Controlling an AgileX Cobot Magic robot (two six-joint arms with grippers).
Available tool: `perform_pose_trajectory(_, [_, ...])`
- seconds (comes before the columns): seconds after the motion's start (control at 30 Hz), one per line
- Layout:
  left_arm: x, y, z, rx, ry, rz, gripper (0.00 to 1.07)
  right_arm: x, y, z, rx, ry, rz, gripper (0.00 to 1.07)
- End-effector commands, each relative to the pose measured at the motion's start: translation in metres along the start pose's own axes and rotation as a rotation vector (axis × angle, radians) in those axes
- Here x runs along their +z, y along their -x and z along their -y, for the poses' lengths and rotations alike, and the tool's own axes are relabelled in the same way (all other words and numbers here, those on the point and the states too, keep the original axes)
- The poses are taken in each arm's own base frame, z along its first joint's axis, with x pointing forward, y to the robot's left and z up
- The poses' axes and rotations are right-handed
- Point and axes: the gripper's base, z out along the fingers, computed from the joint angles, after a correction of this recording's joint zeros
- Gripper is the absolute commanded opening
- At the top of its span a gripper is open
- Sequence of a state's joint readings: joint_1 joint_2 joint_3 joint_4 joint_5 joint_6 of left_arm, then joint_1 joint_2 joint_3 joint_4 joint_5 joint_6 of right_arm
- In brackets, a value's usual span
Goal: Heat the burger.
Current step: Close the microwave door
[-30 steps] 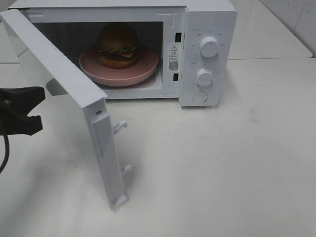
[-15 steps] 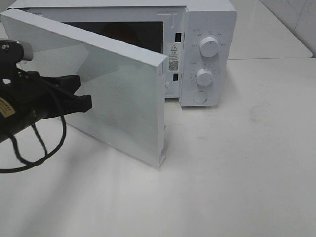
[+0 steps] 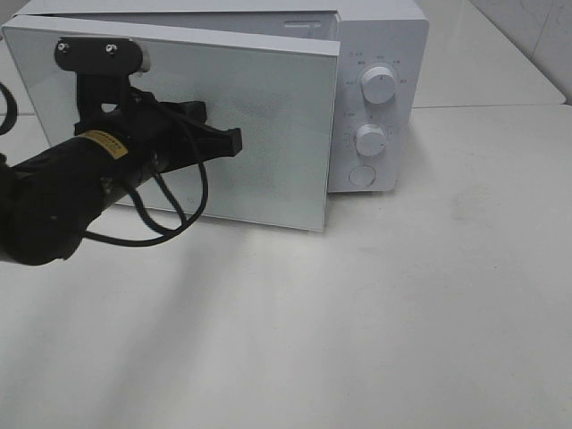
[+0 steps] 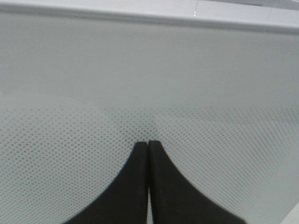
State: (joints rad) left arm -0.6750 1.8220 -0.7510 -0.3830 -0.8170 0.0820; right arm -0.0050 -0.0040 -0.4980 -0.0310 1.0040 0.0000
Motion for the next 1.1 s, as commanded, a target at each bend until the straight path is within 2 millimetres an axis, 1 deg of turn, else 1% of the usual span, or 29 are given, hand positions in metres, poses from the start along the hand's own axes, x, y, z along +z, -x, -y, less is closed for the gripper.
perform_pose_trajectory(0.03, [0.018,0.005,0.008,-0.015,0.032,-0.007,0.00,-0.003,-0.002,0.000,0.013,-0.004,0.032,0.76])
perform_pose_trajectory(0.07, [0.026,0.007,0.009,-0.023,0.050,0.001,0.00,-0.003,-0.002,0.000,0.013,-0.004,0.032,0.76])
perform_pose_trajectory(0.17, [0.030,0.007,0.009,-0.024,0.056,0.002,0.00,-0.003,-0.002,0.000,0.013,-0.004,0.032,0.76])
perform_pose_trajectory(0.23, [0.041,0.008,0.013,-0.018,0.058,-0.008,0.00,-0.003,-0.002,0.000,0.013,-0.004,0.032,0.76])
perform_pose_trajectory(0.33, [0.043,0.008,0.014,-0.012,0.056,-0.011,0.00,-0.003,-0.002,0.000,0.013,-0.004,0.032,0.76])
perform_pose_trajectory(0.37, [0.049,0.010,0.016,-0.011,0.058,-0.010,0.00,-0.003,-0.002,0.000,0.013,-0.004,0.032,0.76])
perform_pose_trajectory(0.43, [0.052,0.010,0.016,-0.016,0.065,-0.010,0.00,-0.003,-0.002,0.000,0.013,-0.004,0.032,0.76])
perform_pose_trajectory(0.5, [0.060,0.011,0.015,-0.050,0.098,-0.005,0.00,-0.003,-0.002,0.000,0.013,-0.004,0.032,0.76])
perform_pose_trajectory(0.57, [0.062,0.011,0.015,-0.049,0.104,-0.005,0.00,-0.003,-0.002,0.000,0.013,-0.004,0.032,0.76])
perform_pose_trajectory(0.6, [0.066,0.012,0.015,-0.040,0.108,-0.004,0.00,-0.003,-0.002,0.000,0.013,-0.004,0.032,0.76])
perform_pose_trajectory(0.83, [0.074,0.021,0.019,-0.021,0.102,0.023,0.00,-0.003,-0.002,0.000,0.013,-0.004,0.032,0.76])
perform_pose_trajectory(0.97, [0.081,0.026,0.011,-0.030,0.117,0.033,0.00,-0.003,-0.002,0.000,0.015,-0.004,0.032,0.76])
perform_pose_trajectory(1.03, [0.080,0.028,0.012,-0.025,0.107,0.026,0.00,-0.003,-0.002,0.000,0.015,-0.004,0.032,0.76])
perform_pose_trajectory(1.1, [0.078,0.027,0.013,-0.021,0.094,0.003,0.00,-0.003,-0.002,0.000,0.015,-0.004,0.032,0.76])
